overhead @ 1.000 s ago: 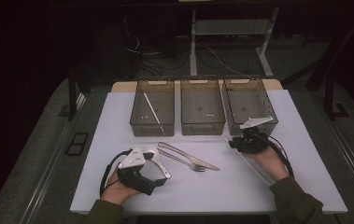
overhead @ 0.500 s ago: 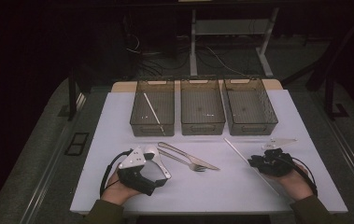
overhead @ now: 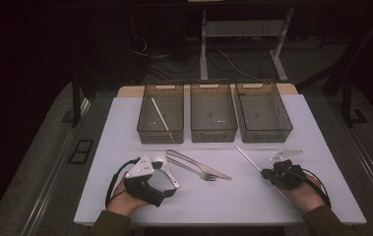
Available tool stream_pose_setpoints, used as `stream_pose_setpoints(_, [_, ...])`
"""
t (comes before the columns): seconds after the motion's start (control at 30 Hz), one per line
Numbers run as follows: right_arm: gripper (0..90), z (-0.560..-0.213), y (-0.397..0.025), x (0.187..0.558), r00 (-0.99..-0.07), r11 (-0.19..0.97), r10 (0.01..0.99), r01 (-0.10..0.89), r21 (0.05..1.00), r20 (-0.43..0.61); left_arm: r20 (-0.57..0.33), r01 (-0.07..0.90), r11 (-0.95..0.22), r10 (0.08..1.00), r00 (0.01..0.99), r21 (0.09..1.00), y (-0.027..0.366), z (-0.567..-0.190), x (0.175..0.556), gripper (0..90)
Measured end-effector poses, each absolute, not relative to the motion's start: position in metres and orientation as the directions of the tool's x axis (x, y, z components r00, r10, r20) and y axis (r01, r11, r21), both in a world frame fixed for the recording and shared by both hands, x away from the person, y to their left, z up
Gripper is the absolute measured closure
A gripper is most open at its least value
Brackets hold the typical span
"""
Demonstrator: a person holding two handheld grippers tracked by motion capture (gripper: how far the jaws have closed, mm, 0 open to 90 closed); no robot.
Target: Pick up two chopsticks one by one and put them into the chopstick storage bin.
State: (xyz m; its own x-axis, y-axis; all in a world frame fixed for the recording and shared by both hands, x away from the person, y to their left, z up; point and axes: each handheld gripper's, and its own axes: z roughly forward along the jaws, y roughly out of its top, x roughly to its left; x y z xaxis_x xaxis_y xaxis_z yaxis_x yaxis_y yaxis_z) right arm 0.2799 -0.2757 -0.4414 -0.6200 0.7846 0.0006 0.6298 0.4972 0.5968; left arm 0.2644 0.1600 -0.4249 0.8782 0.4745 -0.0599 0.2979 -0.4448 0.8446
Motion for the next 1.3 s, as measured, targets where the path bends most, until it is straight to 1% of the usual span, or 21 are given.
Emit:
stream_pose_setpoints(0.13, [85.3, -0.440, -0.277, 0.282, -0.625, 0.495, 0.781, 0.633, 0.595, 0.016, -0.062, 0.299, -0.445, 0.474, 0.879, 0.844, 0.160, -0.425, 0.264, 1.0])
stream_pose_setpoints(0.3, [85.3, -0.433, -0.281, 0.281, -0.630, 0.487, 0.777, 0.621, 0.614, 0.020, -0.061, 0.298, -0.446, 0.473, 0.879, 0.844, 0.160, -0.425, 0.264, 1.0])
stream_pose_setpoints(0.83, [85.3, -0.405, -0.293, 0.272, -0.635, 0.409, 0.768, 0.586, 0.699, 0.082, -0.056, 0.295, -0.451, 0.470, 0.881, 0.842, 0.160, -0.424, 0.264, 1.0])
stream_pose_setpoints(1.03, [85.3, -0.391, -0.296, 0.269, -0.644, 0.365, 0.754, 0.573, 0.734, 0.128, -0.057, 0.296, -0.451, 0.472, 0.880, 0.842, 0.160, -0.425, 0.265, 1.0])
stream_pose_setpoints(1.3, [85.3, -0.375, -0.288, 0.277, -0.656, 0.348, 0.745, 0.541, 0.766, 0.125, -0.062, 0.301, -0.443, 0.478, 0.876, 0.845, 0.160, -0.425, 0.265, 1.0])
